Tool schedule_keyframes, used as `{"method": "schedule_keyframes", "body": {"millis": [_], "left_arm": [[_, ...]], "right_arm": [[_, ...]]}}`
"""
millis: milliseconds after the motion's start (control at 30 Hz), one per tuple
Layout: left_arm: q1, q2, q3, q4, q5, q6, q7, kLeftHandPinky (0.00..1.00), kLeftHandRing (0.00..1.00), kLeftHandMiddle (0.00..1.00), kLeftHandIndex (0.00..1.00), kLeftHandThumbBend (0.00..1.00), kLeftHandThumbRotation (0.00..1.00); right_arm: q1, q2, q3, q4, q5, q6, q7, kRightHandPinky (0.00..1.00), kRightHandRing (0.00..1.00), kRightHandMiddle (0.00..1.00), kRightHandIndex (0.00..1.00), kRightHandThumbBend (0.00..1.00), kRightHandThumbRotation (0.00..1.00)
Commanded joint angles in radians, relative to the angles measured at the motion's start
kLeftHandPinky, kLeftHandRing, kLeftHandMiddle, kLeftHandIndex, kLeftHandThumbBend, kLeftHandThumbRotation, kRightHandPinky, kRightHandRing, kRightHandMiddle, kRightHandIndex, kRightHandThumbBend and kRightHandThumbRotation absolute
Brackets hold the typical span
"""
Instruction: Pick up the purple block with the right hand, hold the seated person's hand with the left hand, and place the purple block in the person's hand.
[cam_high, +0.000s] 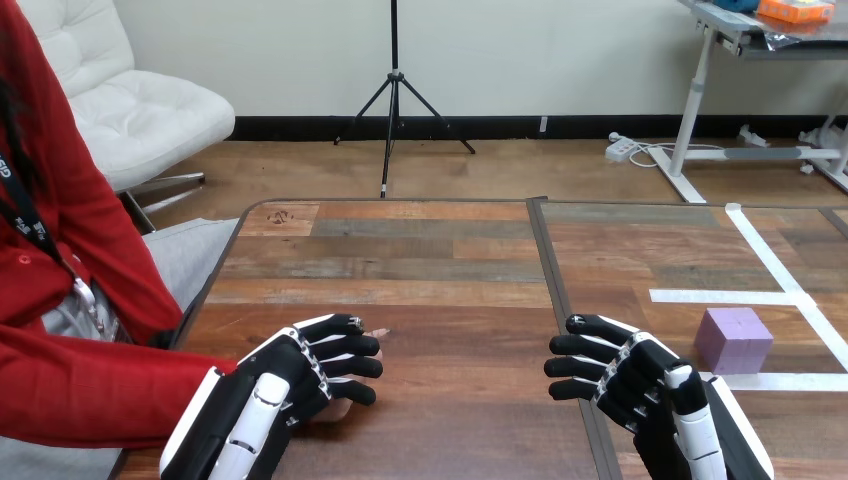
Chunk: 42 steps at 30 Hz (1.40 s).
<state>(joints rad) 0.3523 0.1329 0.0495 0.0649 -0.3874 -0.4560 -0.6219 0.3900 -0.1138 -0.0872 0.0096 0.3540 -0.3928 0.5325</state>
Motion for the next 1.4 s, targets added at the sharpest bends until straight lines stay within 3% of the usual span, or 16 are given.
{"method": "schedule_keyframes", "body": {"millis": [0,667,900,1200,1367], "left_arm": [[-0.04,0.001,-0.002,-0.039,-0.008,-0.008,-0.004,0.59,0.68,0.7,0.7,0.53,0.82],[-0.052,-0.003,-0.002,-0.032,-0.01,-0.009,-0.004,0.56,0.66,0.69,0.7,0.53,0.82],[-0.065,-0.001,0.002,-0.024,-0.015,-0.005,-0.006,0.56,0.66,0.68,0.7,0.53,0.81],[-0.083,0.0,0.001,-0.008,-0.015,0.005,-0.007,0.56,0.66,0.68,0.69,0.51,0.8],[-0.099,-0.001,0.0,0.012,-0.013,-0.002,-0.016,0.57,0.67,0.69,0.69,0.5,0.81]], "right_arm": [[-0.028,-0.003,0.006,-0.025,0.001,0.0,-0.002,0.63,0.68,0.71,0.73,0.86,0.85],[-0.03,-0.002,0.015,-0.025,-0.011,0.003,-0.009,0.62,0.68,0.71,0.73,0.87,0.84],[-0.05,0.003,0.02,-0.02,-0.043,0.008,-0.039,0.62,0.68,0.71,0.72,0.86,0.83],[-0.162,-0.024,0.002,0.054,-0.152,-0.006,-0.114,0.65,0.69,0.72,0.72,0.88,0.84],[-0.26,-0.063,-0.014,0.12,-0.215,-0.009,-0.152,0.67,0.71,0.73,0.74,0.88,0.84]]}}
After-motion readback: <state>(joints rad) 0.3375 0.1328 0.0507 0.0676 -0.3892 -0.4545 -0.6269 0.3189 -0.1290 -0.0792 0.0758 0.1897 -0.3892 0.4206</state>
